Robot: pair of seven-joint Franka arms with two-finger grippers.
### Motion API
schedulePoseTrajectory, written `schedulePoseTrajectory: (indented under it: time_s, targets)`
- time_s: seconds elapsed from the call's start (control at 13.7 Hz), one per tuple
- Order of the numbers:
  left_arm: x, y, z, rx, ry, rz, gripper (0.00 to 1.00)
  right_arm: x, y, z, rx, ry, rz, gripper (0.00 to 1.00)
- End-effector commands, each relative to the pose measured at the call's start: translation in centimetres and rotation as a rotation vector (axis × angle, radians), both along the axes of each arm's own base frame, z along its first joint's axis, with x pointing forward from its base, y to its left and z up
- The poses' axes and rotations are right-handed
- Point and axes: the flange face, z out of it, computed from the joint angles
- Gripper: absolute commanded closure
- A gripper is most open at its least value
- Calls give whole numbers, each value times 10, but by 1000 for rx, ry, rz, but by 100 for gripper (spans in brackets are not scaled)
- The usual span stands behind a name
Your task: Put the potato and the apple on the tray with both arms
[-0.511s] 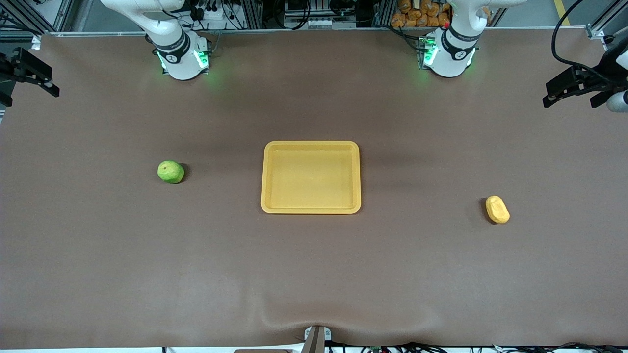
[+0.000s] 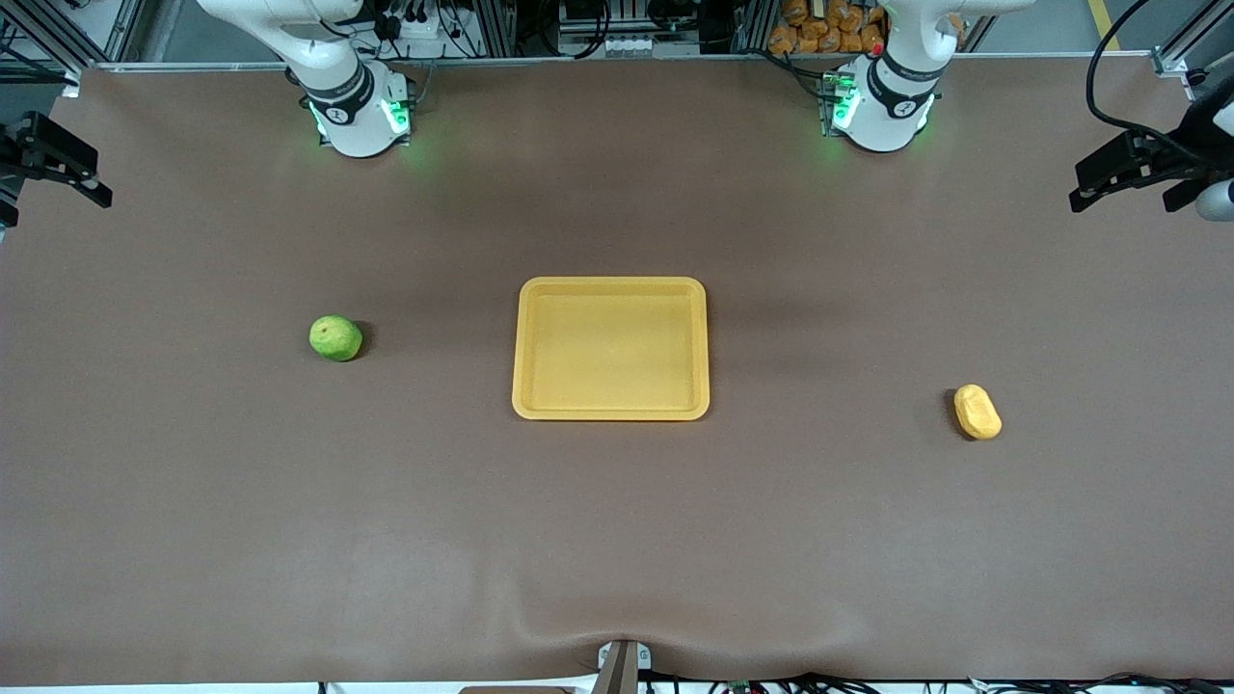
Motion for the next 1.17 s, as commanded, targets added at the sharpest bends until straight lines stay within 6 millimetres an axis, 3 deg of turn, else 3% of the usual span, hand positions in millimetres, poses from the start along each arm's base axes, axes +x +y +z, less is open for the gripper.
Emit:
schedulePoseTrajectory:
  time_s: [0.0, 0.37, 0.73, 1.1]
  targets:
    - [-2, 6, 11, 15, -11, 8, 0, 4, -1, 0, 14, 20, 4, 0]
    - [-1, 14, 1, 16, 15, 8, 0, 2, -10, -4, 16, 46, -17, 0]
    - [14, 19, -53, 19, 58, 16, 0, 18, -18, -31, 13, 96, -27, 0]
    - [30, 19, -138, 47, -7, 9, 0, 35, -27, -61, 4, 152, -41, 0]
